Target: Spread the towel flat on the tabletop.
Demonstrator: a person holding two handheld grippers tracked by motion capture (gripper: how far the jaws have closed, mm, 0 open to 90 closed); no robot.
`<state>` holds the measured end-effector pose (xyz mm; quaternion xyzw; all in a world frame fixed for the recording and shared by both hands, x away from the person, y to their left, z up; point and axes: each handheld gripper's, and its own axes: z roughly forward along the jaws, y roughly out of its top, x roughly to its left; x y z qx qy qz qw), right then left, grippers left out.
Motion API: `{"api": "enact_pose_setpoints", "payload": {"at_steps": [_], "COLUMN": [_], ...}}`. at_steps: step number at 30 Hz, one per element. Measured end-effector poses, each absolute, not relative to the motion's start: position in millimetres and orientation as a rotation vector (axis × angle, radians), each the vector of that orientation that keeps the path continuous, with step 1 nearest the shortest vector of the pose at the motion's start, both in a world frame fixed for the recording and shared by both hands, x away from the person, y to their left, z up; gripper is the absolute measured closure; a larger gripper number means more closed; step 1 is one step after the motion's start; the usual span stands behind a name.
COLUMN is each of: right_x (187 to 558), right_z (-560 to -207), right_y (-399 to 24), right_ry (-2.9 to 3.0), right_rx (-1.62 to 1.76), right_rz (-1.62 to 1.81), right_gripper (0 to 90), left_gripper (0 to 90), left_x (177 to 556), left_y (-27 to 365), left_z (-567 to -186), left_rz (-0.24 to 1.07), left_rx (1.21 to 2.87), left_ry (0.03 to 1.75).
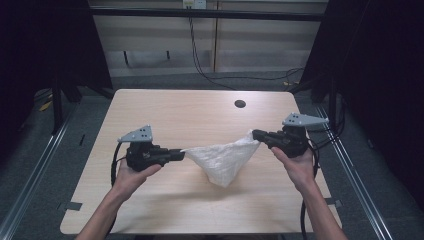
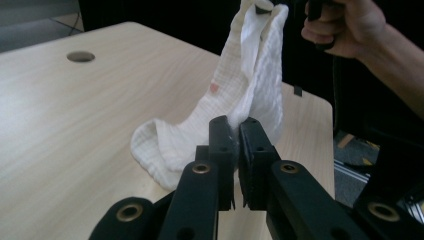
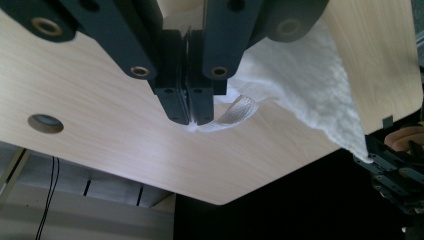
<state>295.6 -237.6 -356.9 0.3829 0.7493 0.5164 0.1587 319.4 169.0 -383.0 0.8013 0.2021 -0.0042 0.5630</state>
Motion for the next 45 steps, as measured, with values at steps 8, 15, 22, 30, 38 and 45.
{"api": "enact_pose_setpoints", "payload": {"at_steps": [8,15,22,30,38,45], "right_x": [314.7,324.9,342.1,361.4,387.0,402.8], "right_z": [-328.3,-305.7,-283.2,-265.4,-270.3,-274.6], "right_y": [-232.0,-228.2,-224.0,-216.6,-216.9,-213.6], "right_ry": [2.072,2.051,2.031,2.004,2.016,1.969], "right_rx": [1.07,1.049,1.071,1.086,1.135,1.163], "right_rz": [1.539,1.519,1.482,1.444,1.43,1.475], "right_gripper": [87.6,87.7,87.7,87.7,87.7,87.7], "left_gripper": [85.9,86.0,86.3,86.4,86.5,86.4], "left_x": [331.5,346.1,359.4,372.2,392.8,402.9], "left_y": [178.5,179.9,184.6,185.6,186.7,184.0], "left_z": [-347.6,-332.2,-316.5,-301.6,-300.3,-277.9], "left_rz": [0.093,0.122,0.148,0.174,0.171,0.279], "left_rx": [1.868,1.845,1.855,1.872,1.853,1.844], "left_ry": [0.484,0.531,0.554,0.561,0.619,0.595]}}
